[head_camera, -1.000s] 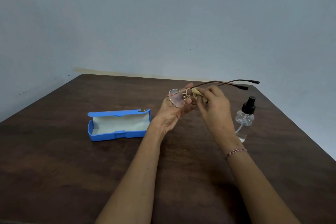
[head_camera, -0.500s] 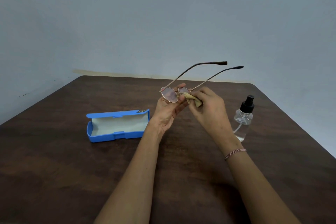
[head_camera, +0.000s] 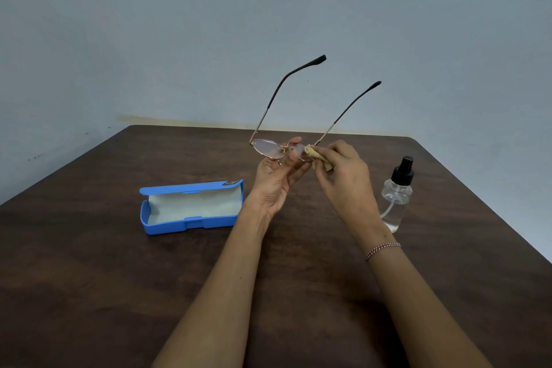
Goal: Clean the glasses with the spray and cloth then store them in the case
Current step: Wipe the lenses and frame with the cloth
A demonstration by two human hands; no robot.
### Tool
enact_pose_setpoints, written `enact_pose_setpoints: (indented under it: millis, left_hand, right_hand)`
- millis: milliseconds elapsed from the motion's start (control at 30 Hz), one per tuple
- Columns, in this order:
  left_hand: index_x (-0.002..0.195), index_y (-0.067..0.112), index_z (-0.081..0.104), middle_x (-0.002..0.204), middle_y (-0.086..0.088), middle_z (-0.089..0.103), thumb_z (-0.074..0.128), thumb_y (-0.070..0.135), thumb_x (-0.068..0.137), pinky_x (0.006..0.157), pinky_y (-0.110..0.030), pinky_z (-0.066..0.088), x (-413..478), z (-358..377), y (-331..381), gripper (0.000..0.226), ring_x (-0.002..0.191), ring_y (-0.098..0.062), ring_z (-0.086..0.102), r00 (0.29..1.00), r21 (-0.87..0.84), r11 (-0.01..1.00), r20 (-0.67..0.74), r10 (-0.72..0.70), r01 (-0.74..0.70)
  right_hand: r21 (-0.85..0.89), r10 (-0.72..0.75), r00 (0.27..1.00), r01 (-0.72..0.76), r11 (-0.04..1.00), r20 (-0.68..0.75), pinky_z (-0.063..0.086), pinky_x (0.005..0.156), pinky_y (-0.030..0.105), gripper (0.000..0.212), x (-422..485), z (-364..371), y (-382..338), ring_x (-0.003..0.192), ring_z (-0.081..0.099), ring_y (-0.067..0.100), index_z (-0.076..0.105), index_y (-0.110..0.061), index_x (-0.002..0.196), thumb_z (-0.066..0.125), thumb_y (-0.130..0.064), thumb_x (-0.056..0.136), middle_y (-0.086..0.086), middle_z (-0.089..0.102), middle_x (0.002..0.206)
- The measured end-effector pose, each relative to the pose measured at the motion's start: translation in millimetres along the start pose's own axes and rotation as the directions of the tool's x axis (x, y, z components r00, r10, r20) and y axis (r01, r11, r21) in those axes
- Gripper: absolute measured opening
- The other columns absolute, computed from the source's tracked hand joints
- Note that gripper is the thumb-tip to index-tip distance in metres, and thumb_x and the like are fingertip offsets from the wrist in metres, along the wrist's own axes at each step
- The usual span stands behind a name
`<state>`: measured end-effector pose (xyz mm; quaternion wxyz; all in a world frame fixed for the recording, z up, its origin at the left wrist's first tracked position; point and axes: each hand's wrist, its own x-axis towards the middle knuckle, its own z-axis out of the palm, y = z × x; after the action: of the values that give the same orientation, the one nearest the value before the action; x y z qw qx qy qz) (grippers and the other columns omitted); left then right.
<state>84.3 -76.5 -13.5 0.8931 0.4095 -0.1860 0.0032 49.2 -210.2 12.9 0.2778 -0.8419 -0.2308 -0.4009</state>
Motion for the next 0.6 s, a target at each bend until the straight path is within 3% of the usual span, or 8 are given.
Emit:
enact_pose_setpoints:
  millis: [267, 467, 600]
  left_hand:
    - [0.097, 0.011, 0.070, 0.091, -0.010, 0.070, 0.093, 0.032, 0.045, 0.065, -0.023, 0.058, 4.1, -1.2, -0.8, 0.061, 0.079, -0.016, 0.070, 0.999, -0.060, 0.998, -0.045, 0.008, -0.011]
    - [0.098, 0.009, 0.066, 0.089, -0.012, 0.072, 0.093, 0.031, 0.043, 0.071, -0.026, 0.058, 2.4, 4.4, -0.1, 0.065, 0.083, -0.020, 0.071, 1.000, -0.101, 0.995, 0.005, -0.011, 0.011]
    - [0.100, 0.010, 0.065, 0.091, -0.010, 0.073, 0.093, 0.034, 0.044, 0.071, -0.026, 0.058, 2.2, 6.4, -1.8, 0.066, 0.084, -0.018, 0.071, 0.999, -0.076, 0.997, 0.012, -0.032, 0.032]
  right_hand:
    - [0.088, -0.109, 0.994, 0.109, 0.990, -0.005, 0.047, 0.072, 0.022, 0.028, -0.1, 1.0, -7.5, 0.084, 0.053, 0.017, 0.066, -0.002, 0.111, 0.065, 0.001, 0.083, 0.008, 0.057, 0.089]
    - [0.054, -0.017, 0.998, 0.019, 0.998, -0.054, 0.043, 0.073, 0.018, 0.027, 1.5, -1.8, 4.0, 0.084, 0.055, 0.017, 0.066, -0.003, 0.113, 0.064, -0.003, 0.086, 0.008, 0.058, 0.090]
    - [0.055, -0.037, 0.997, 0.041, 0.998, -0.067, 0.044, 0.073, 0.019, 0.026, 1.3, -2.8, 3.6, 0.084, 0.056, 0.016, 0.067, -0.003, 0.111, 0.065, -0.003, 0.085, 0.008, 0.058, 0.090]
